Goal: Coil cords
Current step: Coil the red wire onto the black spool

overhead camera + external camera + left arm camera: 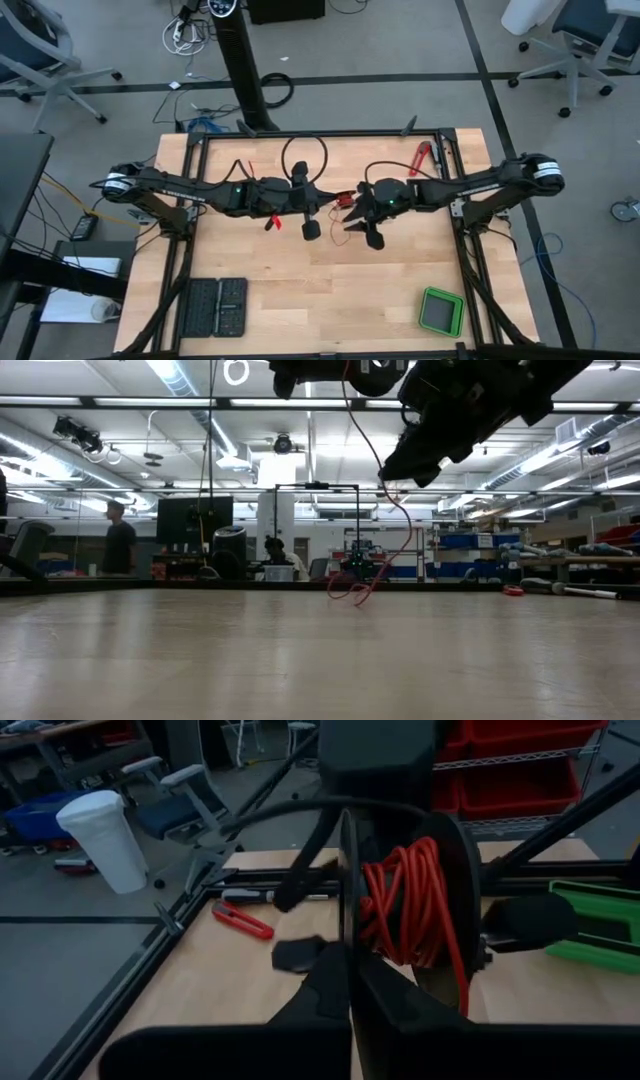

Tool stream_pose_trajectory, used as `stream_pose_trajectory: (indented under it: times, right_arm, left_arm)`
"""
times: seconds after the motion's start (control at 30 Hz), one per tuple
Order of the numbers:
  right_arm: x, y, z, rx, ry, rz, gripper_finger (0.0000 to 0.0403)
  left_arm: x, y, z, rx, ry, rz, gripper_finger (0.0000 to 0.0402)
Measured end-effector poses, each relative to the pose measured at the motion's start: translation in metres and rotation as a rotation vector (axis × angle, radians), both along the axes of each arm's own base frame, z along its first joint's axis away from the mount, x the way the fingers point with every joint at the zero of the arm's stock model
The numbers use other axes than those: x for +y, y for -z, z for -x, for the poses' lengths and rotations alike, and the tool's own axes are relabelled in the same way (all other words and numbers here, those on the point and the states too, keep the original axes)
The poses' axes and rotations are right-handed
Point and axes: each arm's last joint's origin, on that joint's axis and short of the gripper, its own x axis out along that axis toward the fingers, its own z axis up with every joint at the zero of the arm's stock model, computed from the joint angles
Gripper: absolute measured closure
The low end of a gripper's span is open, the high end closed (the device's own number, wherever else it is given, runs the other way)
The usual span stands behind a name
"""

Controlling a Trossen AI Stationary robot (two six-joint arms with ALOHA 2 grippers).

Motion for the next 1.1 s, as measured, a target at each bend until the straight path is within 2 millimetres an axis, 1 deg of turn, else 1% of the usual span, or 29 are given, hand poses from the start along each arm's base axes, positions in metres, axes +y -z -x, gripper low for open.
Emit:
stream_pose_trajectory:
  times: [0.13, 0.3, 0.37, 0.47, 0.5, 0.6, 0.67, 0.77, 0.83, 0.97, 1.1]
  right_arm:
    - [-0.004, 0.005, -0.006, -0.018, 0.0, -0.007, 0.0283]
    - [-0.004, 0.008, -0.011, -0.037, -0.005, 0.007, 0.0294]
    - [-0.004, 0.008, -0.011, -0.038, -0.009, 0.008, 0.0314]
    - [-0.007, 0.008, -0.011, -0.037, -0.005, 0.018, 0.0377]
    - [-0.008, 0.008, -0.011, -0.036, -0.004, 0.022, 0.0389]
    - [-0.013, 0.009, -0.007, 0.012, 0.023, 0.02, 0.0394]
    - [-0.018, 0.009, 0.002, 0.079, 0.079, 0.043, 0.0398]
    - [-0.026, -0.001, 0.018, 0.118, 0.155, 0.078, 0.0398]
    - [-0.027, -0.012, 0.028, 0.11, 0.178, 0.089, 0.04]
    - [-0.027, -0.035, 0.048, 0.033, 0.248, 0.119, 0.04]
    - [-0.022, -0.055, 0.062, -0.07, 0.313, 0.128, 0.0401]
  left_arm:
    - [0.0, 0.0, 0.0, 0.001, 0.0, 0.0, 0.0401]
    - [0.0, 0.0, 0.0, -0.004, 0.0, 0.001, 0.0401]
    - [0.0, 0.0, 0.0, -0.005, 0.0, 0.001, 0.0401]
    - [0.0, 0.0, 0.0, -0.005, 0.0, 0.001, 0.0401]
    - [0.0, 0.0, 0.0, -0.005, 0.0, 0.001, 0.0401]
    - [0.0, 0.001, 0.0, 0.013, 0.0, 0.002, 0.0401]
    - [0.0, 0.003, 0.001, 0.032, -0.001, 0.003, 0.0401]
    - [0.0, 0.007, 0.002, 0.07, -0.001, 0.0, 0.0401]
    - [0.0, 0.01, 0.003, 0.105, -0.006, -0.003, 0.0401]
    - [0.005, 0.017, 0.006, 0.182, -0.066, -0.003, 0.0401]
    - [0.012, 0.02, 0.007, 0.202, -0.111, 0.018, 0.0401]
